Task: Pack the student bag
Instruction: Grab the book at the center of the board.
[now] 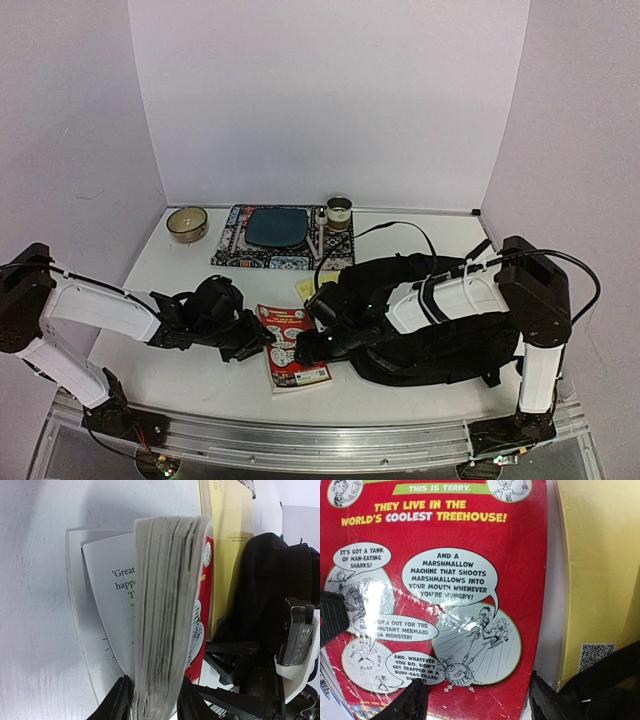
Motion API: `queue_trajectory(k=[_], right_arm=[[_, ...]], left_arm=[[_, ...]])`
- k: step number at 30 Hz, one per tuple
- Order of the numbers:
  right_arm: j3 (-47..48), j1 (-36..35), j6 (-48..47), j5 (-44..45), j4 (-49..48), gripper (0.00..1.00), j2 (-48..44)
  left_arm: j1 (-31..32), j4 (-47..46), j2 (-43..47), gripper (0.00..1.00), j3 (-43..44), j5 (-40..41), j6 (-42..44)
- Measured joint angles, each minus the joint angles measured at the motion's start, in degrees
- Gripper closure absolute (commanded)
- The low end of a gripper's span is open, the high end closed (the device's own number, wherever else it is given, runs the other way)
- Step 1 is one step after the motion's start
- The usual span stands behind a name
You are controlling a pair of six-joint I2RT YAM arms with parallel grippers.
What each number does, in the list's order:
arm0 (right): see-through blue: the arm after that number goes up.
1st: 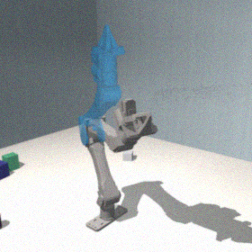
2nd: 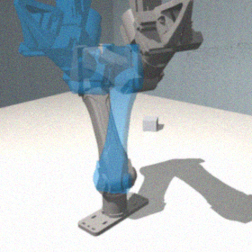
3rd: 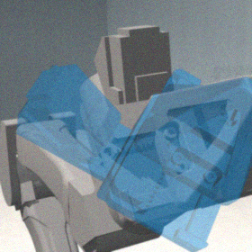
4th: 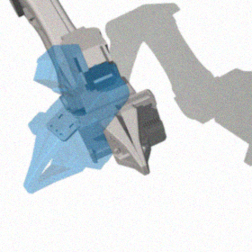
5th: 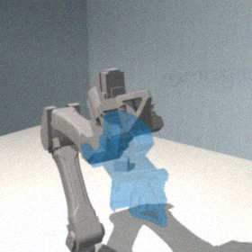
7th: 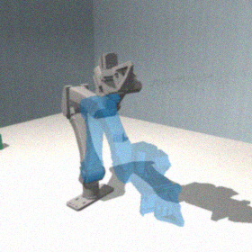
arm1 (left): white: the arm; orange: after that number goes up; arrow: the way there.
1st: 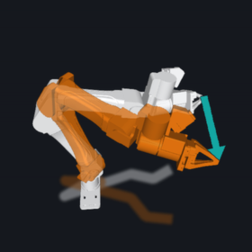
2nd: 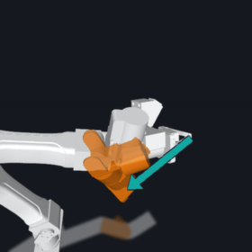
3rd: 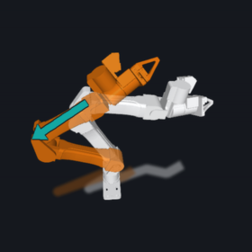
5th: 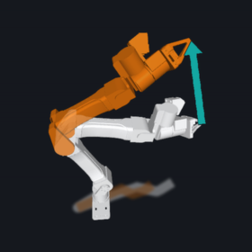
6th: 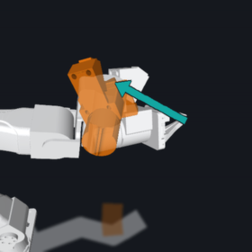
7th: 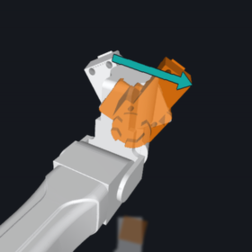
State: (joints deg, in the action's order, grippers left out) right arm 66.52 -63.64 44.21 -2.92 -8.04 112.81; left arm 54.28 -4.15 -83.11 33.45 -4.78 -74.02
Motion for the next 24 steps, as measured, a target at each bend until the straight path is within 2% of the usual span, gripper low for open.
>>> queue_trajectory(k=[15, 24], right_arm=[[-0.9, 0.0, 0.0, 0.1, -1.5, 0.31, -0.4], [-0.9, 0.0, 0.2, 0.0, -1.5, 0.31, -0.4]], left_arm=[[0.2, -0.5, 3.5, 0.64, -2.5, 2.0, -2.6], [0.2, -0.9, 3.7, 0.68, -2.5, 2.0, -2.5]])
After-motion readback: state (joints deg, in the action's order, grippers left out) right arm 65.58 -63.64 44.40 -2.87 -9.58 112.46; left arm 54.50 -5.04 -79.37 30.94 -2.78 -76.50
